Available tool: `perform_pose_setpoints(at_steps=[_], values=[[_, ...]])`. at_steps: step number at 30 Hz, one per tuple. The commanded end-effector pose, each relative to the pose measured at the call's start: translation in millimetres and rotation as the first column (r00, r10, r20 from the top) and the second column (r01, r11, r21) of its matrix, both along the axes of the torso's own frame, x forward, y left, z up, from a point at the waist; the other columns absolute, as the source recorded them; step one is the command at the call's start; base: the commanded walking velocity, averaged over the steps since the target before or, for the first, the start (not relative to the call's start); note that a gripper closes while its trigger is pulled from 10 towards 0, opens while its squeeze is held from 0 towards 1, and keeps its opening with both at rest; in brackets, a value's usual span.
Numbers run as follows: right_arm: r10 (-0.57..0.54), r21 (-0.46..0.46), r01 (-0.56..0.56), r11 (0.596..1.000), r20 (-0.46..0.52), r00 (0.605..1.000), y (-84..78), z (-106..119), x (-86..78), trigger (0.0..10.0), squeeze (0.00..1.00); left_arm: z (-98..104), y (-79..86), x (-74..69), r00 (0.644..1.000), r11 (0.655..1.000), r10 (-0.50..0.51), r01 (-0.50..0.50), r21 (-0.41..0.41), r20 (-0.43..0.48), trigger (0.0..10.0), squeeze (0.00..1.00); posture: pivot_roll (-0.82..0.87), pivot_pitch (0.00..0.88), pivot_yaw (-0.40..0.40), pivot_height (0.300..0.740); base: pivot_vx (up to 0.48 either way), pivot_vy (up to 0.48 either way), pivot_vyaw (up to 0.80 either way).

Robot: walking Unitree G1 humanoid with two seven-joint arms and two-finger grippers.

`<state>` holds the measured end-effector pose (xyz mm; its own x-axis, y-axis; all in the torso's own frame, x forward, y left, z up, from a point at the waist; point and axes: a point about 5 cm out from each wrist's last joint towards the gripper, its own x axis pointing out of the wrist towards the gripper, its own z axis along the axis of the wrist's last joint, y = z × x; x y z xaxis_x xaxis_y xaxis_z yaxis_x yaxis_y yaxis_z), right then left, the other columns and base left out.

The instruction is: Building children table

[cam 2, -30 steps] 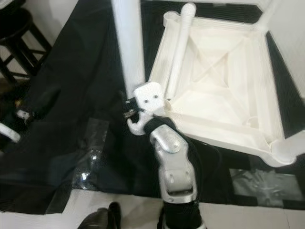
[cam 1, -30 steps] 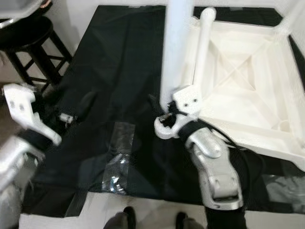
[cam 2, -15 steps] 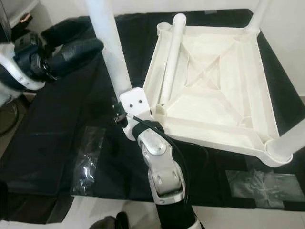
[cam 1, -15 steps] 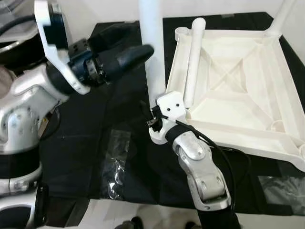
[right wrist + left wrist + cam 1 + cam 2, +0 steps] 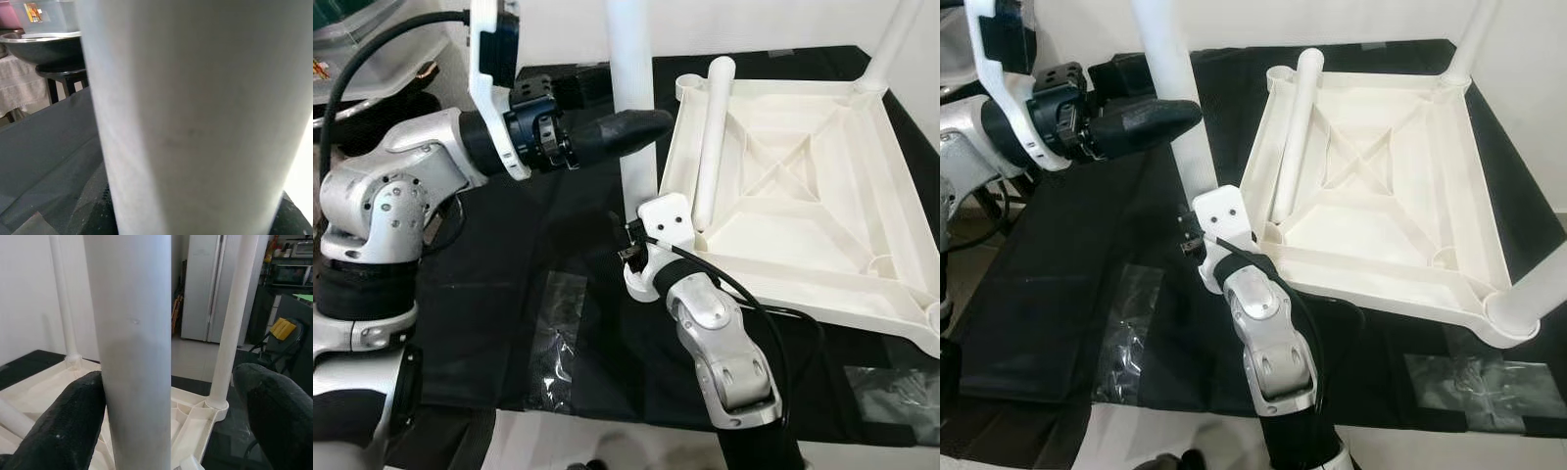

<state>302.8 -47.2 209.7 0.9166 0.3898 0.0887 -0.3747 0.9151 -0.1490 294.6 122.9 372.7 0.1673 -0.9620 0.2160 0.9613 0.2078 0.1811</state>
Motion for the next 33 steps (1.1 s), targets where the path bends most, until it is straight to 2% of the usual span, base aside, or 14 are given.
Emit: perform_pose_setpoints(at_steps=[1, 2, 3, 15, 16, 19, 20, 21, 22, 23, 24, 25, 31, 33], values=[[0.051, 0.050, -0.044, 0.998, -0.137, 0.989, 20.1, -18.1, -0.2, 10.0, 0.00, 1.9, -2.8, 1.5, 1.000, 0.999, -0.007, 0.008, 0.042, -0.016, 4.9, 0.00, 0.05, 0.180, 0.098, 0.740, 0.000, 0.000, 0.00], [0.051, 0.050, -0.044, 0.998, -0.137, 0.989, 20.1, -18.1, -0.2, 10.0, 0.00, 1.9, -2.8, 1.5, 1.000, 0.999, -0.007, 0.008, 0.042, -0.016, 4.9, 0.00, 0.05, 0.180, 0.098, 0.740, 0.000, 0.000, 0.00], [0.066, 0.049, -0.061, 0.997, -0.126, 0.990, 22.3, -16.2, -0.1, 10.0, 0.00, 1.3, -3.8, 3.3, 1.000, 0.998, -0.006, 0.007, 0.055, -0.022, 0.0, 0.00, 0.05, 0.180, 0.098, 0.740, 0.000, 0.000, 0.00], [0.206, 0.019, -0.206, 0.978, -0.047, 0.977, 27.2, -5.4, 1.2, 10.0, 0.00, -2.4, -9.5, 7.6, 0.999, 0.997, -0.018, 0.021, 0.071, -0.032, 0.0, 0.00, 0.04, 0.166, 0.093, 0.740, 0.000, 0.000, 0.00], [0.278, 0.028, -0.277, 0.961, -0.031, 0.960, 25.7, -0.6, 1.4, 10.0, 1.00, -2.8, -10.0, 7.7, 0.999, 0.997, -0.021, 0.024, 0.076, -0.030, 0.0, 0.00, 0.03, 0.160, 0.094, 0.740, 0.000, 0.000, 0.00], [0.559, -0.039, -0.558, 0.829, 0.044, 0.828, 7.8, 24.4, 4.7, 10.0, 1.00, -1.5, -9.5, 7.2, 0.999, 0.996, -0.032, 0.034, 0.084, -0.025, 0.0, 0.00, 0.04, 0.152, 0.095, 0.740, 0.000, 0.000, 0.00], [0.612, -0.067, -0.608, 0.791, 0.052, 0.789, 1.8, 30.3, 5.8, 10.0, 1.00, -1.0, -9.0, 7.0, 0.999, 0.996, -0.034, 0.036, 0.085, -0.024, 0.0, 0.00, 0.04, 0.152, 0.095, 0.740, 0.000, 0.000, 0.00], [0.612, -0.067, -0.608, 0.791, 0.052, 0.789, 1.8, 30.3, 5.8, 10.0, 1.00, -1.0, -9.0, 7.0, 0.999, 0.996, -0.034, 0.036, 0.085, -0.024, 0.0, 0.00, 0.04, 0.152, 0.095, 0.740, 0.000, 0.000, 0.00], [0.660, -0.120, -0.651, 0.750, 0.051, 0.750, -6.8, 35.7, 8.5, 10.0, 1.00, -1.1, -8.6, 6.3, 0.999, 0.996, -0.037, 0.039, 0.085, -0.023, 0.0, 0.00, 0.04, 0.147, 0.095, 0.740, 0.000, 0.000, 0.00], [0.728, -0.233, -0.704, 0.671, 0.021, 0.686, -24.5, 44.7, 17.1, 10.0, 0.45, -2.0, -8.4, 5.0, 0.999, 0.995, -0.043, 0.045, 0.088, -0.019, 0.0, 0.00, 0.04, 0.145, 0.091, 0.740, 0.000, 0.000, 0.00], [0.728, -0.233, -0.704, 0.671, 0.021, 0.686, -24.5, 44.7, 17.1, 10.0, 0.45, -2.0, -8.4, 5.0, 0.999, 0.995, -0.043, 0.045, 0.088, -0.019, 0.0, 0.00, 0.04, 0.145, 0.091, 0.740, 0.000, 0.000, 0.00], [0.755, -0.265, -0.729, 0.631, -0.003, 0.655, -34.5, 52.2, 24.3, 10.0, 0.00, -2.6, -8.5, 4.0, 0.999, 0.995, -0.048, 0.049, 0.090, -0.017, 0.0, 0.00, 0.04, 0.145, 0.089, 0.740, 0.000, 0.000, 0.00], [0.798, -0.246, -0.777, 0.579, -0.025, 0.603, -45.4, 68.9, 38.2, 10.0, 0.00, -2.9, -8.7, 1.7, 0.998, 0.994, -0.061, 0.061, 0.090, -0.011, 0.0, 0.00, 0.05, 0.148, 0.085, 0.740, 0.000, 0.000, 0.00], [0.825, -0.217, -0.810, 0.544, -0.037, 0.564, -46.6, 75.2, 43.9, 10.0, 0.00, -4.3, -8.6, 0.6, 0.998, 0.994, -0.065, 0.066, 0.090, -0.012, 0.0, 0.00, 0.06, 0.154, 0.082, 0.740, 0.000, 0.000, 0.00]])
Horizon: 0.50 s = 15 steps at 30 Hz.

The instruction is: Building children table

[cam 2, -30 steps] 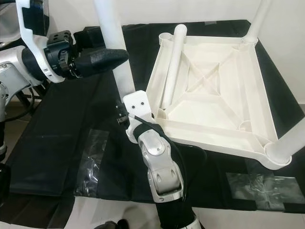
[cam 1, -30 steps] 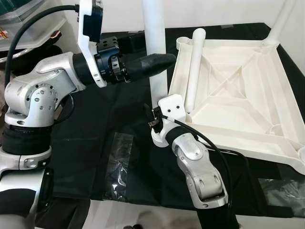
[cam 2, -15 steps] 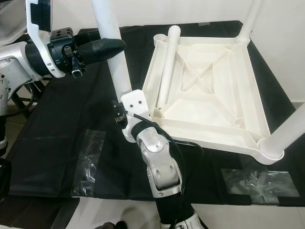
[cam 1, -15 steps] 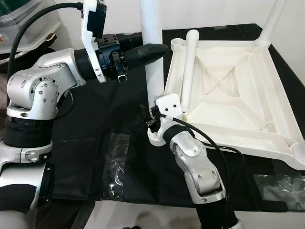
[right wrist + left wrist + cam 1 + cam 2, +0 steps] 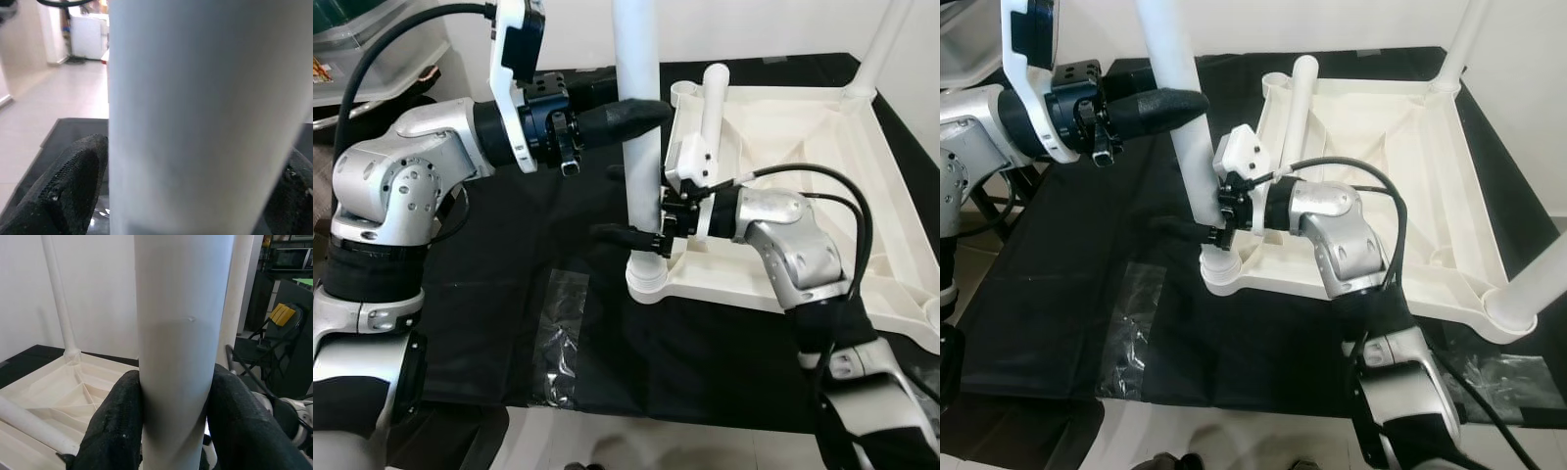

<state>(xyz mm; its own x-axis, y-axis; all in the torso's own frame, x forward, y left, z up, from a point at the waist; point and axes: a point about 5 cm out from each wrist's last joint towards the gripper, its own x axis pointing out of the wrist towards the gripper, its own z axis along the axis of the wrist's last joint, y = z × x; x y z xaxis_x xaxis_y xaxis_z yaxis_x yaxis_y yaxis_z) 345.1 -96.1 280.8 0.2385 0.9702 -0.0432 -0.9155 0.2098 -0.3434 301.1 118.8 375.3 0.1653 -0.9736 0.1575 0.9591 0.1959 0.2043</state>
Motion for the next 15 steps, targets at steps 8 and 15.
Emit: perform_pose_setpoints(at_steps=[8, 15], values=[[0.199, 0.007, -0.199, 0.980, -0.069, 0.978, 2.5, 3.6, 4.9, 0.0, 0.00, -8.5, -4.5, -8.2, 0.997, 0.997, -0.074, 0.075, 0.032, -0.026, 0.0, 0.00, 0.06, 0.159, 0.079, 0.740, 0.000, 0.000, 0.00], [0.280, -0.010, -0.283, 0.959, -0.114, 0.953, 5.2, -6.4, 5.7, 0.0, 0.00, -9.0, -5.9, -9.2, 0.996, 0.995, -0.084, 0.085, 0.043, -0.024, 0.0, 0.00, 0.06, 0.166, 0.086, 0.740, 0.000, 0.000, 0.00]])
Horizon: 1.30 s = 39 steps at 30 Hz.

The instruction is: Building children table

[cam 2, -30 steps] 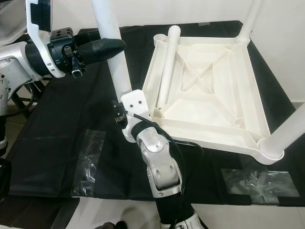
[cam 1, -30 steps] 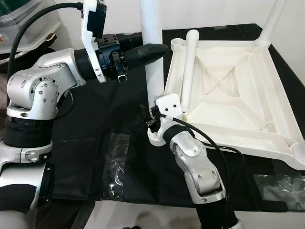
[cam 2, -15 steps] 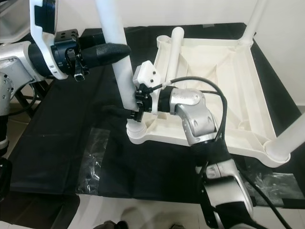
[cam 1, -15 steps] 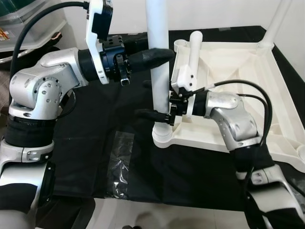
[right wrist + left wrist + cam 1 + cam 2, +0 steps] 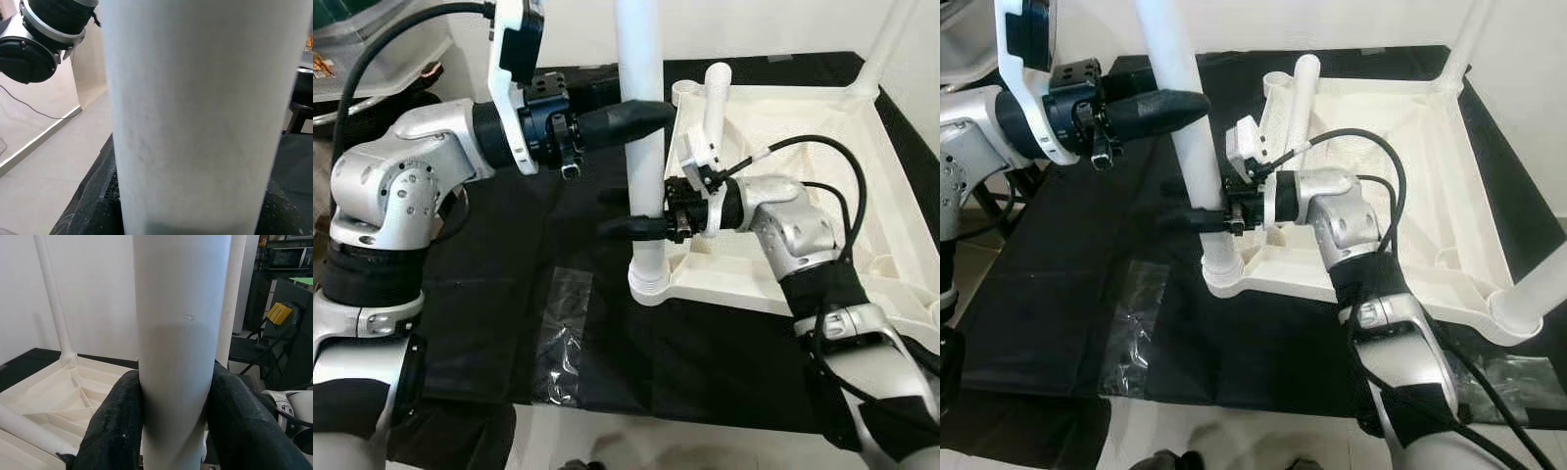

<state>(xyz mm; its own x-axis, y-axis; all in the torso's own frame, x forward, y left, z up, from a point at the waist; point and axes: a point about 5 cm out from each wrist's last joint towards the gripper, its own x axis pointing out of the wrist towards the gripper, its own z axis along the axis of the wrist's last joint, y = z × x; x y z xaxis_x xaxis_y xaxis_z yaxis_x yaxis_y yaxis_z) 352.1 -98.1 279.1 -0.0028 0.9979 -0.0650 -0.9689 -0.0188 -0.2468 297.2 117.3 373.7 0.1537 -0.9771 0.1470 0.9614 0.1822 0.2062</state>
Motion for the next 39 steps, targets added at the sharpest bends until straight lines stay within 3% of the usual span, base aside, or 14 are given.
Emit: perform_pose_setpoints(at_steps=[1, 3, 4, 8, 9, 12, 14, 16, 28, 29, 32, 33, 34, 39], values=[[0.049, -0.015, -0.049, 0.999, -0.008, 0.999, 7.2, -4.8, -1.3, 0.0, 0.00, -7.3, -4.4, -5.3, 0.997, 0.997, -0.072, 0.073, 0.032, -0.024, 0.0, 0.00, 0.06, 0.166, 0.086, 0.740, 0.000, 0.000, 0.00], [0.025, -0.003, -0.025, 1.000, -0.008, 1.000, 7.4, -6.5, 0.4, 0.0, 0.00, -7.9, -5.4, -3.8, 0.997, 0.997, -0.068, 0.069, 0.027, -0.028, 0.0, 0.00, 0.06, 0.166, 0.087, 0.740, 0.000, 0.000, 0.00], [-0.017, 0.010, 0.017, 1.000, -0.007, 1.000, 7.1, -8.1, 3.1, 0.0, 0.00, -8.0, -6.3, -4.4, 0.997, 0.996, -0.076, 0.076, 0.039, -0.015, 10.0, 1.00, 0.05, 0.169, 0.084, 0.740, 0.000, 0.000, 0.00], [-0.140, 0.030, 0.140, 0.990, -0.010, 0.990, 6.7, -14.7, 8.0, 0.0, 0.00, -7.5, -6.8, -2.5, 0.999, 0.998, -0.048, 0.049, 0.031, -0.010, 10.0, 1.00, 0.04, 0.174, 0.074, 0.740, 0.000, 0.000, 0.00], [-0.283, 0.047, 0.284, 0.958, -0.024, 0.959, 8.4, -25.2, 10.2, 0.0, 0.00, -7.0, -6.7, -2.2, 0.999, 0.999, -0.034, 0.034, 0.023, -0.011, 10.0, 0.00, 0.04, 0.178, 0.065, 0.740, 0.000, 0.000, 0.00], [-0.512, 0.059, 0.518, 0.854, -0.084, 0.855, 16.0, -44.6, 8.5, 0.0, 0.00, -6.1, -5.6, -1.5, 1.000, 1.000, -0.013, 0.013, 0.001, -0.025, 10.0, 0.00, 0.04, 0.186, 0.063, 0.740, 0.000, 0.000, 0.00], [-0.820, -0.015, 0.834, 0.552, -0.191, 0.539, 26.3, -90.3, -23.1, 0.0, 0.00, -4.7, -2.2, -0.7, 0.999, 1.000, 0.010, -0.011, -0.016, -0.039, 10.0, 0.00, 0.04, 0.200, 0.065, 0.740, 0.000, 0.000, 0.00], [-0.856, -0.034, 0.872, 0.488, -0.212, 0.471, 35.5, -99.6, -38.7, 0.0, 0.00, -5.8, -0.9, 1.4, 0.999, 1.000, 0.024, -0.025, -0.016, -0.045, 10.0, 0.00, 0.02, 0.204, 0.080, 0.740, 0.000, 0.000, 0.00], [-0.855, 0.066, 0.877, 0.477, -0.199, 0.480, 56.2, -76.2, -24.9, 0.0, 0.00, -8.9, 1.5, 10.2, 0.998, 0.999, 0.026, -0.028, -0.025, -0.053, 9.3, 0.00, 0.01, 0.172, 0.091, 0.740, 0.000, 0.000, 0.00], [-0.857, 0.069, 0.879, 0.471, -0.197, 0.475, 55.9, -73.2, -26.2, 9.1, 0.00, -8.8, 2.4, 10.1, 0.998, 0.999, 0.027, -0.029, -0.026, -0.054, 0.0, 0.00, 0.02, 0.171, 0.093, 0.740, 0.000, 0.000, 0.00], [-0.864, 0.072, 0.882, 0.466, -0.181, 0.471, 54.9, -66.7, -29.9, 10.0, 0.00, -10.1, 3.4, 9.4, 0.998, 0.999, 0.027, -0.028, -0.022, -0.056, 0.0, 0.00, 0.01, 0.168, 0.094, 0.740, 0.000, 0.000, 0.00], [-0.856, 0.088, 0.873, 0.479, -0.175, 0.487, 52.4, -60.4, -29.2, 10.0, 0.09, -10.5, 2.8, 8.5, 0.998, 1.000, 0.023, -0.025, -0.019, -0.056, 0.0, 0.00, 0.02, 0.166, 0.092, 0.740, 0.000, 0.000, 0.00], [-0.826, 0.112, 0.843, 0.526, -0.172, 0.537, 49.8, -52.5, -26.7, 10.0, 1.00, -10.6, 2.0, 7.8, 0.998, 1.000, 0.019, -0.020, -0.017, -0.054, 0.0, 0.00, 0.02, 0.163, 0.091, 0.740, 0.000, 0.000, 0.00], [-0.716, 0.154, 0.732, 0.664, -0.153, 0.681, 39.4, -33.1, -19.6, 10.0, 1.00, -10.5, -0.2, 6.4, 0.999, 1.000, 0.010, -0.011, -0.013, -0.049, 0.0, 0.00, 0.03, 0.161, 0.089, 0.740, 0.000, 0.000, 0.00]])
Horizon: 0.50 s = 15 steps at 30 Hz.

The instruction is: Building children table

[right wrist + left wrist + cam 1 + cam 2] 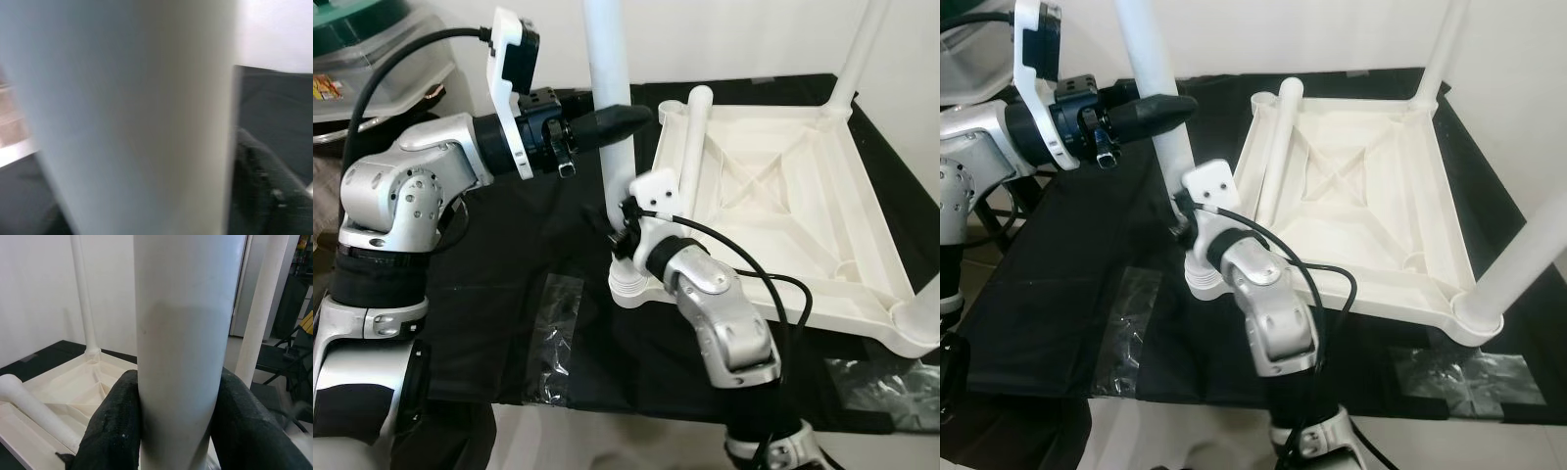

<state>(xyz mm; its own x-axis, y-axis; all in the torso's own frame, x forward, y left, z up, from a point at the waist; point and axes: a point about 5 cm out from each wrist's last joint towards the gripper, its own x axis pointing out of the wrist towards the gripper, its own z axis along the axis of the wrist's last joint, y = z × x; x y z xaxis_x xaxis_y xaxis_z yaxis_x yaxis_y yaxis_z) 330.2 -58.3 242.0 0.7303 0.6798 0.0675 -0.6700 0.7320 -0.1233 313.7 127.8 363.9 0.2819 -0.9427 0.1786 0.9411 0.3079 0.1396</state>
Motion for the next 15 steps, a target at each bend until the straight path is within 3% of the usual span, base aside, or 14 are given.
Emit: perform_pose_setpoints(at_steps=[1, 3, 5, 6, 13, 14, 15], values=[[0.088, 0.025, -0.089, 0.996, 0.030, 0.996, -6.1, 13.4, 3.8, 10.0, 1.00, -1.0, -11.2, -10.5, 0.993, 0.993, -0.115, 0.114, 0.032, 0.008, 0.0, 0.00, 0.03, 0.158, 0.087, 0.740, 0.000, 0.000, 0.00], [0.291, -0.020, -0.290, 0.957, 0.077, 0.954, -18.1, 30.1, 3.3, 10.0, 1.00, -1.4, -11.5, -11.3, 0.993, 0.992, -0.119, 0.119, 0.035, 0.010, 0.0, 0.00, 0.03, 0.156, 0.088, 0.740, 0.000, 0.000, 0.00], [0.345, -0.039, -0.342, 0.939, 0.082, 0.935, -22.0, 34.1, 2.6, 10.0, 1.00, -1.5, -11.5, -11.6, 0.993, 0.992, -0.121, 0.120, 0.036, 0.011, 0.0, 0.00, 0.03, 0.156, 0.088, 0.740, 0.000, 0.000, 0.00], [0.434, -0.138, -0.423, 0.896, 0.069, 0.898, -31.6, 34.4, 6.1, 10.0, 0.00, -2.0, -12.5, -11.9, 0.992, 0.992, -0.124, 0.123, 0.037, 0.012, 0.0, 0.00, 0.03, 0.151, 0.088, 0.740, 0.000, 0.000, 0.00], [0.535, -0.224, -0.522, 0.823, -0.004, 0.845, -41.8, 35.2, 20.7, 10.0, 0.00, -3.0, -14.8, -14.3, 0.990, 0.990, -0.137, 0.137, 0.044, 0.013, 0.0, 0.00, 0.04, 0.146, 0.090, 0.740, 0.000, 0.000, 0.00], [0.577, -0.215, -0.568, 0.795, -0.025, 0.817, -40.9, 35.4, 21.8, 0.5, 0.00, -3.3, -15.1, -14.6, 0.990, 0.989, -0.141, 0.140, 0.046, 0.014, 0.0, 0.00, 0.04, 0.144, 0.089, 0.740, 0.000, 0.000, 0.00], [0.611, -0.206, -0.606, 0.769, -0.043, 0.790, -40.0, 35.0, 22.1, 0.0, 0.00, -3.3, -15.3, -14.9, 0.989, 0.989, -0.144, 0.143, 0.047, 0.014, 0.0, 0.00, 0.04, 0.144, 0.090, 0.740, 0.000, 0.000, 0.00]])
